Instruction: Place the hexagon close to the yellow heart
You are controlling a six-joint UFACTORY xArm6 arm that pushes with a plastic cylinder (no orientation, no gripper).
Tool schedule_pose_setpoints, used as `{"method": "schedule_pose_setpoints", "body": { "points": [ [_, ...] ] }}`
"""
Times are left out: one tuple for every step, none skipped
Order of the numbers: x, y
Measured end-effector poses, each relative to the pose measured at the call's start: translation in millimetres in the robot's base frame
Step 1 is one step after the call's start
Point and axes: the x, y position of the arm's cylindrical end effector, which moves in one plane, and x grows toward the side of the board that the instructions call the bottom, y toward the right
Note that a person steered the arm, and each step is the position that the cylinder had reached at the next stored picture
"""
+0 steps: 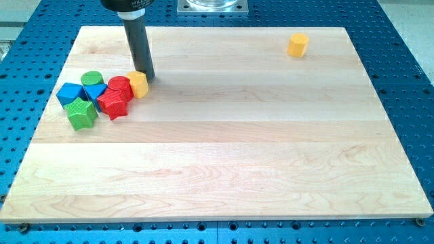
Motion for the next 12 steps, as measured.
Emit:
{"method": "schedule_pose_setpoints", "body": {
  "points": [
    [12, 6],
    [17, 71],
    [-2, 187],
    [-29, 308],
    [-60, 388],
    [-91, 343],
    [-88, 244],
    [-65, 117],
    [-51, 133],
    [-64, 188],
    [-25, 166],
    [7, 120]
  ]
}}
